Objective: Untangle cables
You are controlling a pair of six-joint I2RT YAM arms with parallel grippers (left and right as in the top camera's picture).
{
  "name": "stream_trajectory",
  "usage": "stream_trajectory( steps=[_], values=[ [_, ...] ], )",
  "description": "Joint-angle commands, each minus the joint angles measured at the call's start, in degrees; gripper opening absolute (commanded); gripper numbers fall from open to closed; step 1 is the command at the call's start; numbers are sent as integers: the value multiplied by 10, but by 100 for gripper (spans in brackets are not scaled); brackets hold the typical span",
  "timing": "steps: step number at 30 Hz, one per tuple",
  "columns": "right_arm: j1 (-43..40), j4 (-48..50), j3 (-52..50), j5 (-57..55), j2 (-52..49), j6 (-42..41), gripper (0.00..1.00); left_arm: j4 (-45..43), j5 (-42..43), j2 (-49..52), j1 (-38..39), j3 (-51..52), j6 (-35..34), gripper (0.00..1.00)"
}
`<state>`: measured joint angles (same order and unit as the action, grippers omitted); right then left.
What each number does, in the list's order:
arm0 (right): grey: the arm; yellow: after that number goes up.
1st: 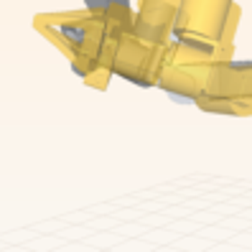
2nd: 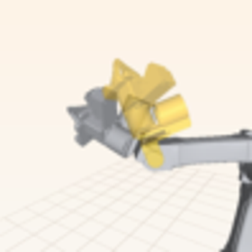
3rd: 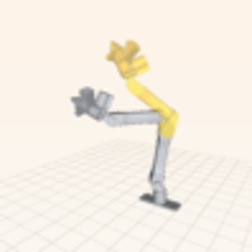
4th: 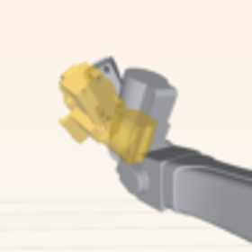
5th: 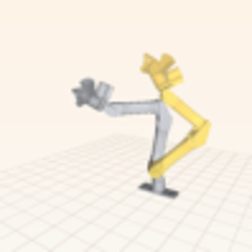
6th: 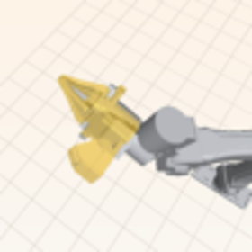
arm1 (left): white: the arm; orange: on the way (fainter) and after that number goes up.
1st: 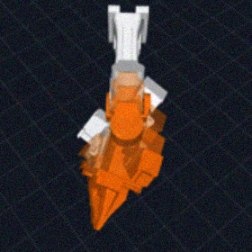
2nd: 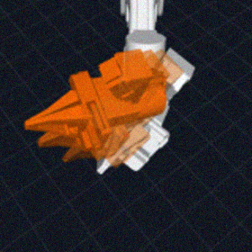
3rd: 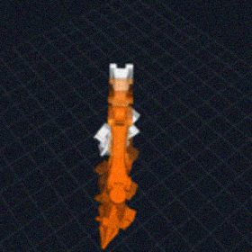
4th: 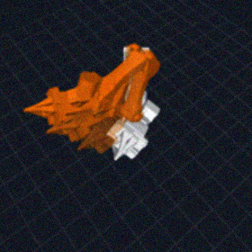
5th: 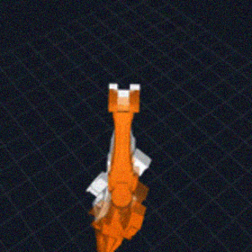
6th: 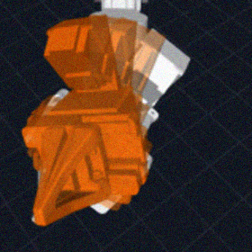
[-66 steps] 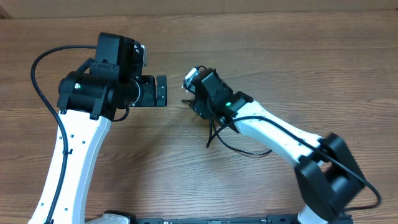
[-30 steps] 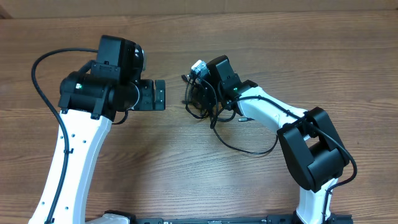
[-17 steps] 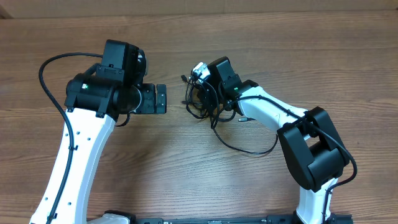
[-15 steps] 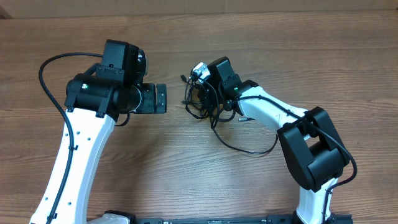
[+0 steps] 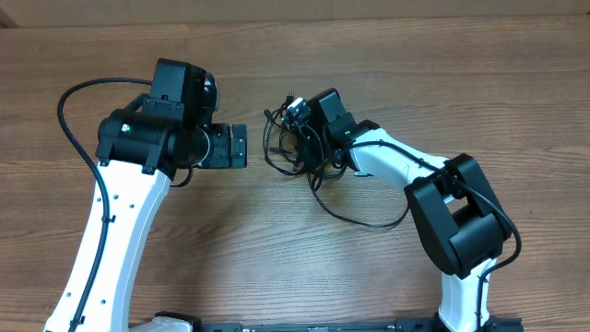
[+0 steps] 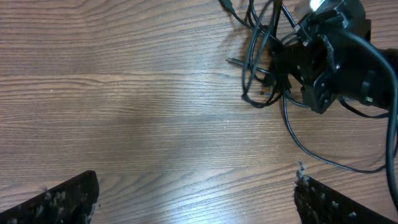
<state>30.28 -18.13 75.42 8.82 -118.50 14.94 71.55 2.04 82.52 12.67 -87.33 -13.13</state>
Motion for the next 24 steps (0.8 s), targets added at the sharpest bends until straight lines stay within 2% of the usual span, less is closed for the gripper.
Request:
stream_trajectory(
  steps=[1, 4, 7, 11, 16, 19, 22, 24],
  values=[
    [-4, -2, 6, 3, -9, -1, 4, -3, -5, 0, 1, 6, 11, 100],
    [-3, -23, 10, 3, 3, -2, 4, -4, -5, 0, 1, 6, 11, 100],
    [-3, -72, 21, 3, 46, -2, 4, -35, 54, 1, 1, 6, 16, 100],
    [-3, -104, 27, 3, 119, -22, 4, -101, 204, 10, 1, 6, 59, 100],
    [-5, -124, 27, -5, 189, -29, 4, -198, 390, 40, 3, 6, 45, 100],
    [-5, -138, 27, -8, 208, -30, 4, -218, 392, 63, 6, 6, 7, 100],
    [-5, -142, 27, -9, 211, -29, 4, -214, 374, 82, 10, 6, 7, 100],
    [-5, -141, 26, -9, 208, -27, 6, -210, 347, 85, 10, 6, 8, 96]
  ],
)
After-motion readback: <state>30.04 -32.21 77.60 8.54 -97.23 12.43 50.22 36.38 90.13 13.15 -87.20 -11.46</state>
